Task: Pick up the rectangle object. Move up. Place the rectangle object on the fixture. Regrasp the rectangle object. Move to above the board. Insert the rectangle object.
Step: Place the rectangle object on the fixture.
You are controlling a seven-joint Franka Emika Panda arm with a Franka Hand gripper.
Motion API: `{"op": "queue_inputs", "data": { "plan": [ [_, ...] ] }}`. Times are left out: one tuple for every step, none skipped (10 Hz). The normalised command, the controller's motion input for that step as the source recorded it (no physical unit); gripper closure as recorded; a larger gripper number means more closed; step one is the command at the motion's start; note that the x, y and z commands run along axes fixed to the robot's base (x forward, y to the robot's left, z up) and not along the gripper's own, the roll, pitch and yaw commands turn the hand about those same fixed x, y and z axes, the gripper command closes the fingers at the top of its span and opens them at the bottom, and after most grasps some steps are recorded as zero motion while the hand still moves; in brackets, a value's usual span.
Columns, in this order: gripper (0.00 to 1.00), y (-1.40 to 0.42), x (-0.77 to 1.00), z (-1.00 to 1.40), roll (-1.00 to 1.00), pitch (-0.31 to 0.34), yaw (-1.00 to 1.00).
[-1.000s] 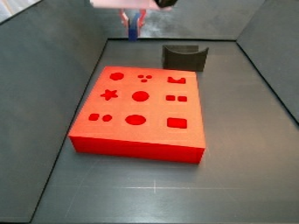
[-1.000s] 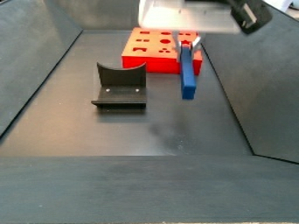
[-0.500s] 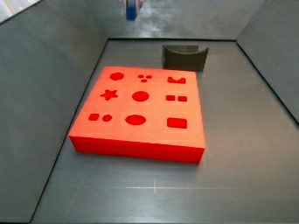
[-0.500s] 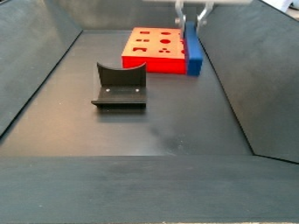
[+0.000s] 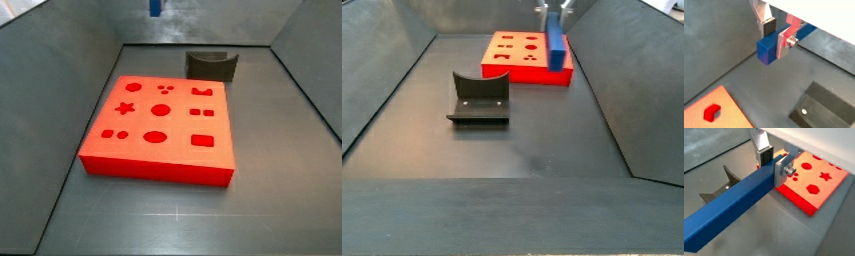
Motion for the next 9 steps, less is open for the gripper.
{"op": "queue_inputs", "data": {
  "plan": [
    [1.0, -0.11, 1.0, -0.08, -0.13, 0.054, 0.02],
    [1.0, -0.1, 1.0, -0.07, -0.12, 0.059, 0.02],
    [1.0, -0.09, 1.0, -0.07, -0.11, 0.067, 0.02],
    [1.0, -0.08, 1.0, -0.06, -0.1, 0.073, 0.01],
    [1.0, -0.07, 1.0, -0.06, -0.1, 0.079, 0.01],
    [1.0, -0.06, 1.0, -0.05, -0.09, 0.09, 0.01],
    [1.0, -0.05, 1.0, -0.04, -0.09, 0.099, 0.01],
    [1.0, -0.04, 1.0, -0.04, -0.09, 0.111, 0.01],
    [1.0, -0.04, 1.0, -0.03, -0.09, 0.118, 0.01]
  ]
}}
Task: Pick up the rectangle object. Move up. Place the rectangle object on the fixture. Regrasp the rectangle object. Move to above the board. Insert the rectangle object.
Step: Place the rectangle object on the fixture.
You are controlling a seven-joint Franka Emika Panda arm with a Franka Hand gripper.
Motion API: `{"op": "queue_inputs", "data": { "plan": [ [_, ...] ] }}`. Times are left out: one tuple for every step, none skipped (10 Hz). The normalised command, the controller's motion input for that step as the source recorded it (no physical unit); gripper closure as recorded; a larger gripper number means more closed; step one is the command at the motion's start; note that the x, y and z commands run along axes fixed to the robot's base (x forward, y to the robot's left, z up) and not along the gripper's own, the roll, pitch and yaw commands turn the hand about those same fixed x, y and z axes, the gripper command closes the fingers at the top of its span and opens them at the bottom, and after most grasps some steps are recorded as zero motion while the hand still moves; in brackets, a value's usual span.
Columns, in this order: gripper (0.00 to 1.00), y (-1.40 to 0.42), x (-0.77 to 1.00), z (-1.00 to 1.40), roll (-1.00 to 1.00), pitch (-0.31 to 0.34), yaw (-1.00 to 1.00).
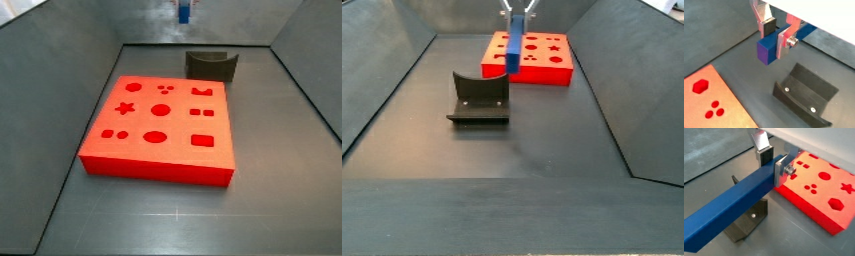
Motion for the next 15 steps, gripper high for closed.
{"op": "queue_inputs", "data": {
  "plan": [
    [1.0, -0.03, 1.0, -0.02, -0.09, 0.129, 0.02],
    [1.0, -0.02, 1.0, -0.02, -0.09, 0.138, 0.02],
    [1.0, -0.15, 0.95, 0.25, -1.0, 0.069, 0.08],
    [1.0, -0.12, 0.86, 0.24, -1.0, 0.071, 0.07],
    [1.0, -0.03, 0.73, 0.11, -1.0, 0.082, 0.06],
    [1.0, -0.01, 0.68, 0.06, -1.0, 0.086, 0.06],
    [1.0, 0.01, 0.59, 0.02, -1.0, 0.1, 0.04],
    [1.0, 0.02, 0.52, 0.01, -1.0, 0.11, 0.04],
    [1.0, 0.03, 0.45, 0.0, -1.0, 0.119, 0.03],
    [1.0, 0.03, 0.38, -0.01, -1.0, 0.128, 0.02],
    [1.0, 0.04, 0.29, -0.01, -1.0, 0.141, 0.0],
    [1.0, 0.04, 0.22, -0.02, -1.0, 0.151, -0.02],
    [1.0, 0.04, 0.15, -0.02, -1.0, 0.162, -0.03],
    [1.0, 0.04, 0.07, -0.02, -1.0, 0.172, -0.06],
    [1.0, 0.04, 0.06, -0.01, -1.0, 0.175, -0.08]
  ]
}}
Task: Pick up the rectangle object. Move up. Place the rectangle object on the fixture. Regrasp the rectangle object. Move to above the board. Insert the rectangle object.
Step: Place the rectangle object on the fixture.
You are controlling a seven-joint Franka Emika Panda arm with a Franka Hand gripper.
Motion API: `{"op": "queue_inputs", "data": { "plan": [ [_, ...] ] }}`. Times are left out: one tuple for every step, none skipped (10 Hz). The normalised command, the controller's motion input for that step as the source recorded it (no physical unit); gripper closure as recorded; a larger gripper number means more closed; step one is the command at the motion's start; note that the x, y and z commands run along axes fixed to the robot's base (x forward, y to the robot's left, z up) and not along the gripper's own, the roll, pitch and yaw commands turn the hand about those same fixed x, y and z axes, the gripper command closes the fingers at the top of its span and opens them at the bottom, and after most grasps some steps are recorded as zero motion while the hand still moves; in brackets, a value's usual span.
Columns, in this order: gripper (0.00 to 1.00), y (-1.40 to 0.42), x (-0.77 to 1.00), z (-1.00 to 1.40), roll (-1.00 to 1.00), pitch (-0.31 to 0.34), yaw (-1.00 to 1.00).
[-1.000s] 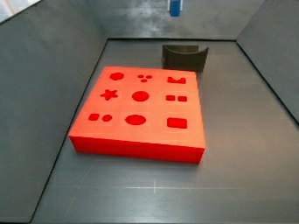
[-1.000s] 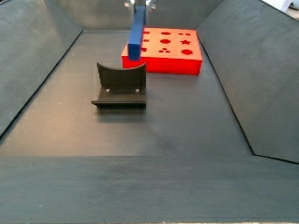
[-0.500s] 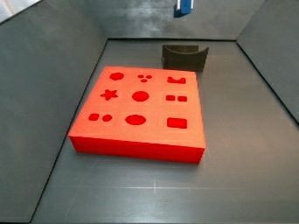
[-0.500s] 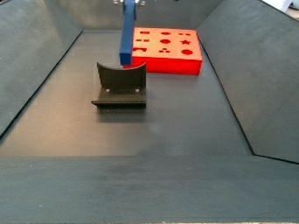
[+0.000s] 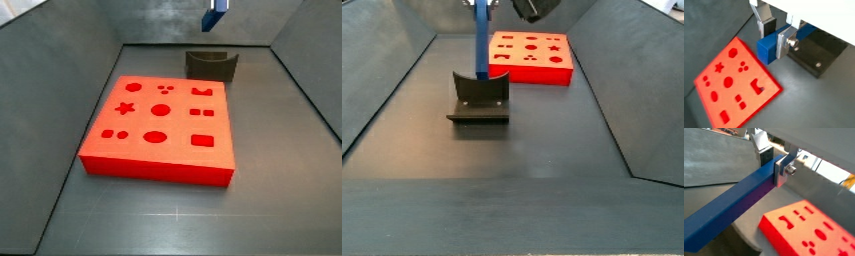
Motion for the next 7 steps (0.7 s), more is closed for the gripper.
{"op": "queue_inputs", "data": {
  "plan": [
    [1.0, 0.04, 0.07, -0.02, -1.0, 0.183, -0.12],
    [1.0, 0.04, 0.08, -0.02, -1.0, 0.191, -0.14],
    [1.0, 0.05, 0.09, -0.03, -0.87, 0.189, -0.2],
    [1.0, 0.05, 0.1, -0.02, -0.75, 0.167, -0.21],
    [1.0, 0.05, 0.1, -0.03, -0.52, 0.119, -0.22],
    [1.0, 0.05, 0.09, -0.02, -0.34, 0.083, -0.22],
    [1.0, 0.03, 0.08, -0.01, -0.2, 0.03, -0.21]
  ]
}}
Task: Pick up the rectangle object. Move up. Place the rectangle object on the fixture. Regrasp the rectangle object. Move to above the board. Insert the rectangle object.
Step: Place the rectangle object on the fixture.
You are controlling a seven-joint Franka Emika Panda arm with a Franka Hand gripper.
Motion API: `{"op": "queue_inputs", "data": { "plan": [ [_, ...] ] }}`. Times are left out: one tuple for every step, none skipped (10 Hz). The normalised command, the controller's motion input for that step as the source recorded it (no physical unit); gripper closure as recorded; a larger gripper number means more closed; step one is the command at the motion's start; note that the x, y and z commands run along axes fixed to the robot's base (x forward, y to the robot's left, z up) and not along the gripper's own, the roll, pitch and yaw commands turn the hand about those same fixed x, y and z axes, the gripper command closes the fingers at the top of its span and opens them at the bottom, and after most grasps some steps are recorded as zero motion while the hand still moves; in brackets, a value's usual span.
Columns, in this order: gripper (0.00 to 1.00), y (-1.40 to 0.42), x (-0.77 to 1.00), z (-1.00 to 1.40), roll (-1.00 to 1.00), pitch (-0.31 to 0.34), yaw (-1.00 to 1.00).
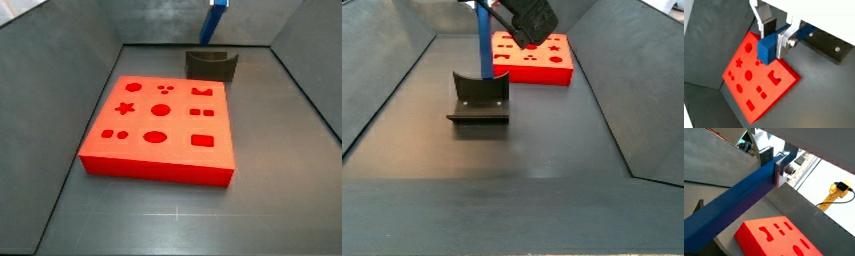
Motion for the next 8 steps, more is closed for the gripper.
{"op": "queue_inputs", "data": {
  "plan": [
    [1.0, 0.13, 0.09, -1.0, -0.02, -0.039, -0.24],
    [1.0, 0.13, 0.1, -1.0, -0.01, -0.065, -0.21],
    [1.0, 0.12, 0.12, -1.0, -0.02, -0.08, -0.18],
    [1.0, 0.1, 0.13, -1.0, -0.04, -0.111, -0.12],
    [1.0, 0.1, 0.12, -1.0, -0.06, -0.135, -0.08],
    [1.0, 0.07, 0.11, -0.9, -0.07, -0.147, -0.03],
    [1.0, 0.06, 0.1, -0.78, -0.07, -0.142, -0.01],
    [1.0, 0.04, 0.08, -0.56, -0.06, -0.112, 0.02]
  ]
}}
